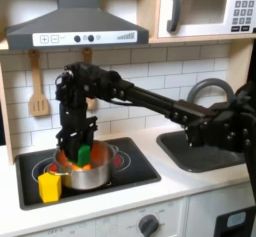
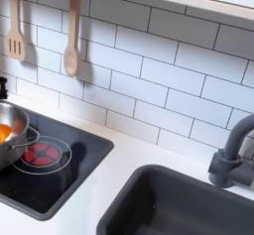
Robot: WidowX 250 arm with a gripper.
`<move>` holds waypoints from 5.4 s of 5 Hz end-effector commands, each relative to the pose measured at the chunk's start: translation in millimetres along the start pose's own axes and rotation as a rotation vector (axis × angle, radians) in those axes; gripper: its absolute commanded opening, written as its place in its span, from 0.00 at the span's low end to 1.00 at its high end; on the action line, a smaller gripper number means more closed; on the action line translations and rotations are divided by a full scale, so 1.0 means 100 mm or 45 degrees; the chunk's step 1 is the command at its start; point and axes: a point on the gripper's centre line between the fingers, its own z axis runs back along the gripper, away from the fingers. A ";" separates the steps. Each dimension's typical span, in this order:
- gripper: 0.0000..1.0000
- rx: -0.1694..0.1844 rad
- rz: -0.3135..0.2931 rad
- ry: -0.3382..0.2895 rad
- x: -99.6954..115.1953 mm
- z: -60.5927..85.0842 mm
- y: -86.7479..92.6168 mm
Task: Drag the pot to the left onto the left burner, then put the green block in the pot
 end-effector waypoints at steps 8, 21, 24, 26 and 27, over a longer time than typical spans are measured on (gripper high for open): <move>0.70 0.002 -0.020 0.037 -0.08 -0.13 -0.02; 1.00 -0.089 -0.062 0.062 -0.22 -0.07 -0.39; 1.00 -0.108 -0.061 0.013 -0.16 0.17 -0.42; 1.00 -0.127 -0.066 0.010 -0.19 0.19 -0.48; 1.00 -0.140 -0.086 0.022 -0.24 0.16 -0.56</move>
